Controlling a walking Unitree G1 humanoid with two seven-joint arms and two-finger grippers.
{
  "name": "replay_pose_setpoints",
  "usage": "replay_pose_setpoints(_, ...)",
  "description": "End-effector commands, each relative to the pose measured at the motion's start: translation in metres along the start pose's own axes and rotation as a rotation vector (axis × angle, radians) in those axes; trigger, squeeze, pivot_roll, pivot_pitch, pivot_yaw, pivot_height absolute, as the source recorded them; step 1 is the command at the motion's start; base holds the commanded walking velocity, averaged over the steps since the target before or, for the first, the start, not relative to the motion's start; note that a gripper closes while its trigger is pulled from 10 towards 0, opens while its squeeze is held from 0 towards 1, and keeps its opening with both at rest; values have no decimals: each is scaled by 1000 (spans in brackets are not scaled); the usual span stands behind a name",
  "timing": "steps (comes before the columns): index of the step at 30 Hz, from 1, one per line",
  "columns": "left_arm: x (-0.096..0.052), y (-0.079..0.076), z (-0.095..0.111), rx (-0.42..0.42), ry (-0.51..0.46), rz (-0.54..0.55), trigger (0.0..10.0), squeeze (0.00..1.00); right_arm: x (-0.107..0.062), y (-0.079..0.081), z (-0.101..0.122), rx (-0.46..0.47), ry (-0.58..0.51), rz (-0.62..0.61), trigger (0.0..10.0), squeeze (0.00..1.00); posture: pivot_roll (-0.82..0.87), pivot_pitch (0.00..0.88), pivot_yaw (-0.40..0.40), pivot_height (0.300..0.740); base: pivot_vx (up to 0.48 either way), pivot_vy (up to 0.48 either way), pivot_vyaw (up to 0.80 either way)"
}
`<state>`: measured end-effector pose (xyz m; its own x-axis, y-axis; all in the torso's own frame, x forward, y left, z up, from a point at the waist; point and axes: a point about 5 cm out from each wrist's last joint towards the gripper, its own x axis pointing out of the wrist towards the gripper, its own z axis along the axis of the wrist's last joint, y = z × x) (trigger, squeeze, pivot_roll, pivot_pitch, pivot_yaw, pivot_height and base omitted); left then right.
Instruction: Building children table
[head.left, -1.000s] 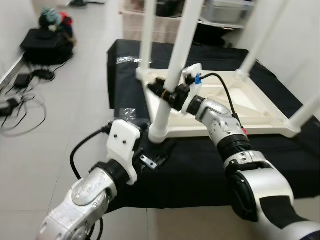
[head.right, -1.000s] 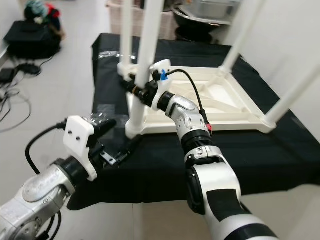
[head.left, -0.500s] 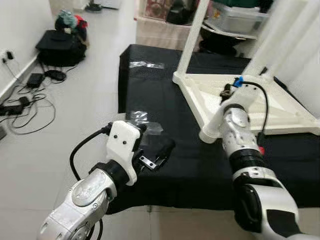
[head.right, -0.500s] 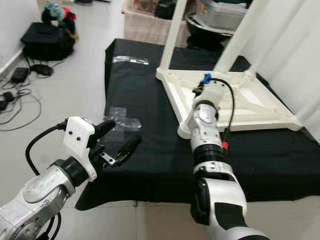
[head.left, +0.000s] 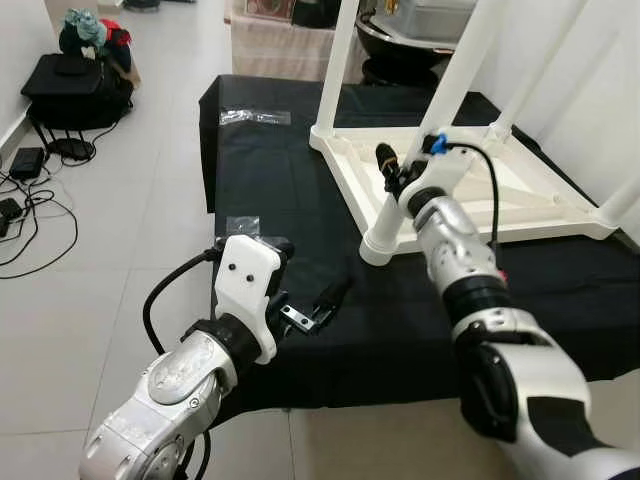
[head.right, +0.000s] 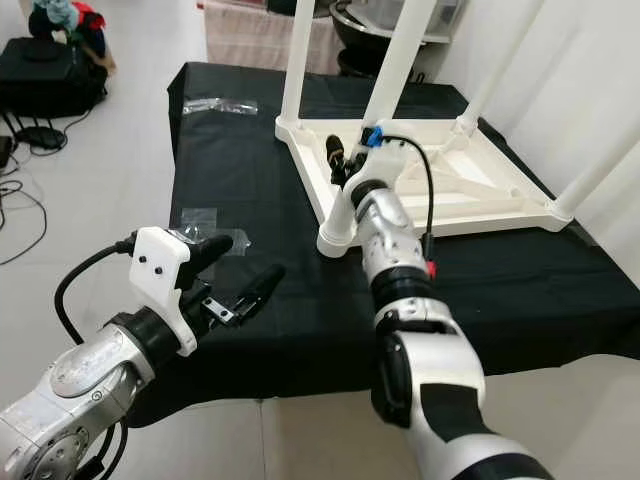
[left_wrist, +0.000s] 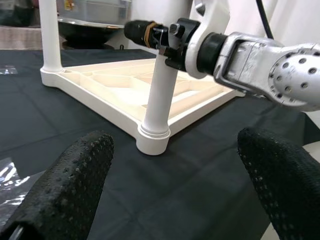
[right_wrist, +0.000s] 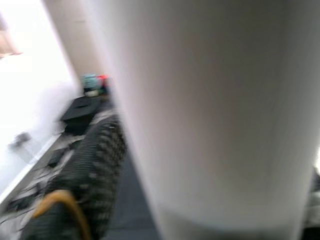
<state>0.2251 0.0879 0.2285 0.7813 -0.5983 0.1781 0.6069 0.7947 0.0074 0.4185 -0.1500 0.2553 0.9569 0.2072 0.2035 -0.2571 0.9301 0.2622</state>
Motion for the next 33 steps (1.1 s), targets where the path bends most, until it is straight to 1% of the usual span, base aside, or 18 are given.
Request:
replay_pose_setpoints(1, 0, -1, 0, -8, -5, -10, 10000, 0, 2, 4, 6, -12, 7, 94, 10000, 1000, 51, 136, -152, 740, 0, 0, 0)
replay_pose_setpoints(2, 0, -1, 1, -7, -5, -11, 10000, 0, 3, 8, 7, -2, 18, 158, 10000, 0, 51, 136, -152, 740, 0, 0, 0)
replay_pose_setpoints(5, 0, -1, 1, -6, -4, -11, 10000, 0, 4, 10, 8, 8, 26, 198, 10000, 0, 51, 136, -152, 740, 0, 0, 0)
replay_pose_setpoints(7, 0, -1, 0, -7, -1, -12, 10000, 0, -2, 31, 7, 91, 74, 547, 10000, 0, 51, 135, -150, 740, 0, 0, 0)
replay_pose_setpoints(8, 1, -1, 0, -5, 0, -13, 10000, 0, -14, 42, 5, 102, 104, 821, 10000, 0, 51, 135, -150, 740, 0, 0, 0)
replay_pose_setpoints(9, 1, -1, 0, -5, 0, -13, 10000, 0, -14, 42, 5, 102, 104, 821, 10000, 0, 51, 135, -150, 740, 0, 0, 0)
replay_pose_setpoints(10, 1, -2, 0, -3, 1, -14, 10000, 0, -24, 48, 4, 111, 128, 1008, 10000, 0, 51, 135, -150, 740, 0, 0, 0)
replay_pose_setpoints(11, 1, -2, 0, -3, 1, -14, 10000, 0, -24, 48, 4, 111, 128, 1008, 10000, 0, 51, 135, -150, 740, 0, 0, 0)
replay_pose_setpoints(12, 0, 0, 1, -1, 0, -7, 10000, 0, -35, 55, 2, 137, 185, 1202, 10000, 0, 62, 144, -156, 740, 0, 0, 0)
replay_pose_setpoints(16, -1, 1, 1, 1, 2, 1, 10000, 0, -37, 60, 1, 143, 200, 1264, 10000, 0, 61, 146, -156, 740, 0, 0, 0)
replay_pose_setpoints(21, -2, 0, 0, -2, 3, 0, 10000, 0, -24, 61, -8, 3, 170, 1080, 10000, 0, 60, 147, -156, 740, 0, 0, 0)
replay_pose_setpoints(22, -1, 0, 0, -2, 2, 0, 10000, 0, -15, 59, -9, -44, 151, 917, 0, 0, 59, 145, -157, 740, 0, 0, 0)
replay_pose_setpoints(23, -1, 0, 0, -2, 2, 0, 10000, 0, -15, 59, -9, -44, 151, 917, 0, 0, 59, 145, -157, 740, 0, 0, 0)
replay_pose_setpoints(26, -1, -1, 0, -2, 2, 1, 10000, 0, 0, 42, -3, -111, 79, 515, 0, 0, 63, 130, -166, 740, 0, 0, 0)
replay_pose_setpoints(29, -1, -2, 0, -2, 3, -1, 10000, 0, 2, 28, 4, -118, 30, 350, 0, 0, 66, 130, -167, 740, 0, 0, 0)
replay_pose_setpoints(31, -1, -2, 0, -2, 3, -1, 10000, 0, 2, 28, 4, -118, 30, 350, 0, 0, 66, 130, -167, 740, 0, 0, 0)
replay_pose_setpoints(32, -2, -2, 0, -1, 3, 0, 10000, 0, 0, 13, 5, -137, 12, 202, 0, 0, 73, 124, -176, 740, 0, 0, 0)
replay_pose_setpoints(33, -2, -2, 0, -1, 3, 0, 10000, 0, 0, 13, 5, -137, 12, 202, 0, 0, 73, 124, -176, 740, 0, 0, 0)
